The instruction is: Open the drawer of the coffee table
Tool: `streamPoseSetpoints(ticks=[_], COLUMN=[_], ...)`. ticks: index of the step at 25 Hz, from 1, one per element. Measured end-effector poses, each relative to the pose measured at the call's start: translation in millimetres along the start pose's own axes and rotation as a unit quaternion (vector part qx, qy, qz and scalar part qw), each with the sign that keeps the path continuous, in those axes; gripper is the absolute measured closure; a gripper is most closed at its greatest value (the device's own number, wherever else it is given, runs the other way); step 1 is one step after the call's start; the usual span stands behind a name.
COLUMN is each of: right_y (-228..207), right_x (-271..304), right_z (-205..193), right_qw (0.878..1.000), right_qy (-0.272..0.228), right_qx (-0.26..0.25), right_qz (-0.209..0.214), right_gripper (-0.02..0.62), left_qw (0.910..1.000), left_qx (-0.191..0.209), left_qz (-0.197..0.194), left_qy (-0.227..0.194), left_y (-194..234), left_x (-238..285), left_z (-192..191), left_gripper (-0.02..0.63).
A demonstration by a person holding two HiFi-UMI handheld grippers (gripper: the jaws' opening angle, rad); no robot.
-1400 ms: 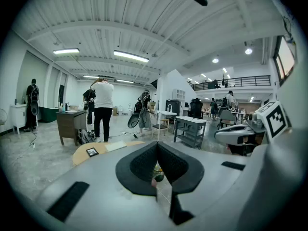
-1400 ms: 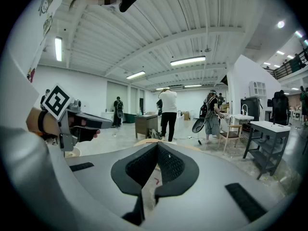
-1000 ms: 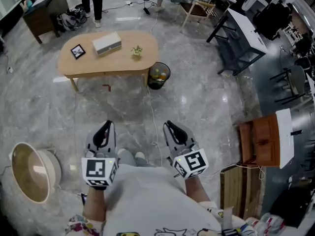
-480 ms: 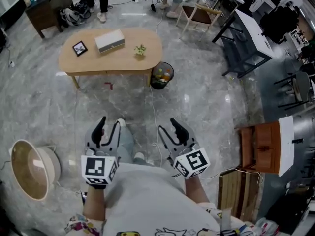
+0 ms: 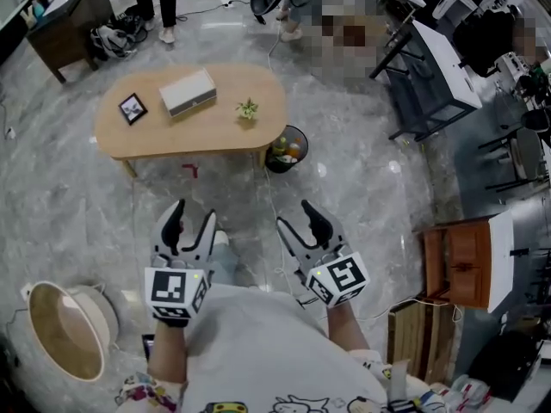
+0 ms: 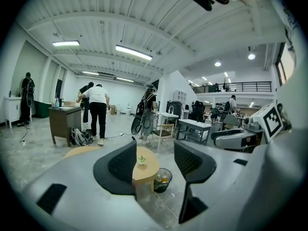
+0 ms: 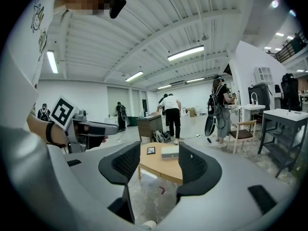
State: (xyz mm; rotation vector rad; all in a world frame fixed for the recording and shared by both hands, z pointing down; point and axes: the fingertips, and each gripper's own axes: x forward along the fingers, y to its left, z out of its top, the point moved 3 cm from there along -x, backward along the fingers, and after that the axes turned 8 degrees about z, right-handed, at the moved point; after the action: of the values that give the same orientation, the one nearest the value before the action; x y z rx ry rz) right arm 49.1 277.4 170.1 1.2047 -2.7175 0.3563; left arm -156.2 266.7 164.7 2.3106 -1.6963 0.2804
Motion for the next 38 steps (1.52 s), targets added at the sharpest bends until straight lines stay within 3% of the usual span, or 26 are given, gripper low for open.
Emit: streamPoseSetpoints(ticks=[7,15,28,38], right_y=[-17.5,-20.8,-48.2,-126.6], right_x=[78.9,122.4,145.4,182.0], right_z=[22.7,27.6,24.3,24.1], right_qw=[1.0,0.999,0.998,0.998], right_qy=[0.005,0.021,0.038,0.043], right_qx=[0.009,0.029,0.03,0.043], right_qz=[-0.009,-0.031,-0.035,-0.031], right_gripper=[0.376,0.374,0.357,0.354], left_qw=[0.9996,0.9982,0.9973,0.9979], left_qx=[0.0,-0.008,-0.019,-0.014], left_qz=[-0.025,-0.05,-0.048,-0.033], left_qy=[0.015,0.032,0.051,0.054], left_y=[55.1,92.2,106.9,103.3], left_x=[61.2,91.4,124.9,202.7], left_z=[19.4,21.8,13.6,29.0], left_gripper=[0.351,0.347,0.328,0.321])
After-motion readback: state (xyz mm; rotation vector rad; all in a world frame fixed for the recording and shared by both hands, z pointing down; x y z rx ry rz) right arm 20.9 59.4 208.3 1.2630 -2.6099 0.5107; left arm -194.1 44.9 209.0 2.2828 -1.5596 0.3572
